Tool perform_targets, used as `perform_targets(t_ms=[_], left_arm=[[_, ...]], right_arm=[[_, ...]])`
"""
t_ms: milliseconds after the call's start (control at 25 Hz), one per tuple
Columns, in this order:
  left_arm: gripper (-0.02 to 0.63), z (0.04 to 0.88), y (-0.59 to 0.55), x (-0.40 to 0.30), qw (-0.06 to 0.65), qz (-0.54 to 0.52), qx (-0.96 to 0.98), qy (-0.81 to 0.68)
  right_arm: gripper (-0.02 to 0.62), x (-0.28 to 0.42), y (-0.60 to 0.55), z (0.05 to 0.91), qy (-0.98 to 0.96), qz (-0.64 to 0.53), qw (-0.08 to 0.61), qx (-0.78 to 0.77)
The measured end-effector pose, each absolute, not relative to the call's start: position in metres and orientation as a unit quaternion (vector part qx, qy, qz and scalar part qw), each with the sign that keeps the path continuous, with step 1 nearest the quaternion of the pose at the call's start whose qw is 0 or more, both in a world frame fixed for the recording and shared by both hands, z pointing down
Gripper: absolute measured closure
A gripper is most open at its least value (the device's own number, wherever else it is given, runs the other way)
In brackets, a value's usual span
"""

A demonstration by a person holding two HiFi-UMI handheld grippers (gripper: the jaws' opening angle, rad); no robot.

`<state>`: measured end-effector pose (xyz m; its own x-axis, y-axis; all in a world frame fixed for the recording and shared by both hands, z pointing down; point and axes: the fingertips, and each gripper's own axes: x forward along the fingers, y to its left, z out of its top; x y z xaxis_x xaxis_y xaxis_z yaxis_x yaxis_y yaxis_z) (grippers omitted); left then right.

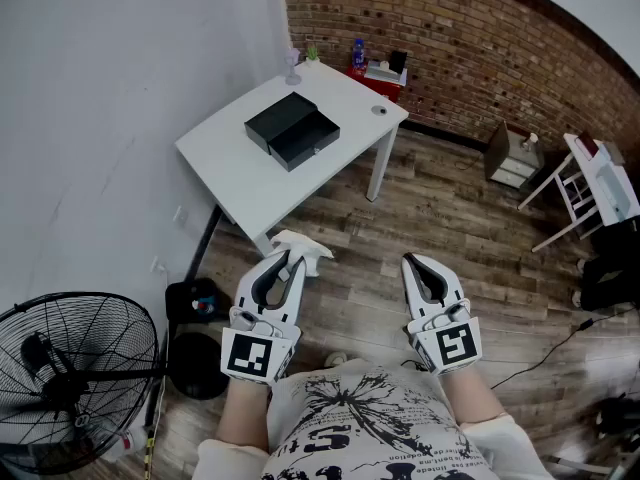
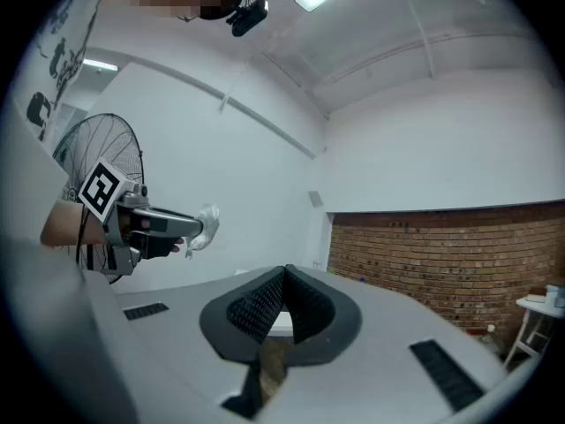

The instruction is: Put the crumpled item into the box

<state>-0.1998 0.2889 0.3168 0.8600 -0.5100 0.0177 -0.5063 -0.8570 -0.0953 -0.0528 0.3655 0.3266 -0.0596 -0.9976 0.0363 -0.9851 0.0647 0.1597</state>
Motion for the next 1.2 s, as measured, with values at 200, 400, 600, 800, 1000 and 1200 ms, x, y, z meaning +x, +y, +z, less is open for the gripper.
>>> perform_targets(t_ms=[200,400,600,800,1000,1200], left_arm=[[0.526,0.307,0.277,-0.197,0.041,-0.028,-0.963,0.266],[0.525,0.31,0.27,-0.192,0.041,-0.028,-0.964,0.261],[0.525,0.325,0.256,-0.195,0.041,-0.027,-0.967,0.25],[0.525,0.327,0.232,-0.19,0.024,0.002,-0.965,0.26],[0.525,0.336,0.199,-0.182,0.01,-0.001,-0.96,0.278],[0.525,0.353,0.145,-0.162,0.015,-0.052,-0.95,0.308]], right_arm=[[0.581,-0.052,0.357,0.324,-0.725,-0.044,0.07,0.683],[0.581,-0.054,0.35,0.333,-0.73,-0.03,0.074,0.679],[0.581,-0.051,0.333,0.347,-0.72,-0.01,0.062,0.692],[0.58,-0.045,0.31,0.361,-0.715,-0.001,0.065,0.696],[0.58,-0.033,0.271,0.372,-0.728,0.009,0.072,0.682],[0.58,-0.006,0.208,0.377,-0.75,0.001,0.076,0.657]])
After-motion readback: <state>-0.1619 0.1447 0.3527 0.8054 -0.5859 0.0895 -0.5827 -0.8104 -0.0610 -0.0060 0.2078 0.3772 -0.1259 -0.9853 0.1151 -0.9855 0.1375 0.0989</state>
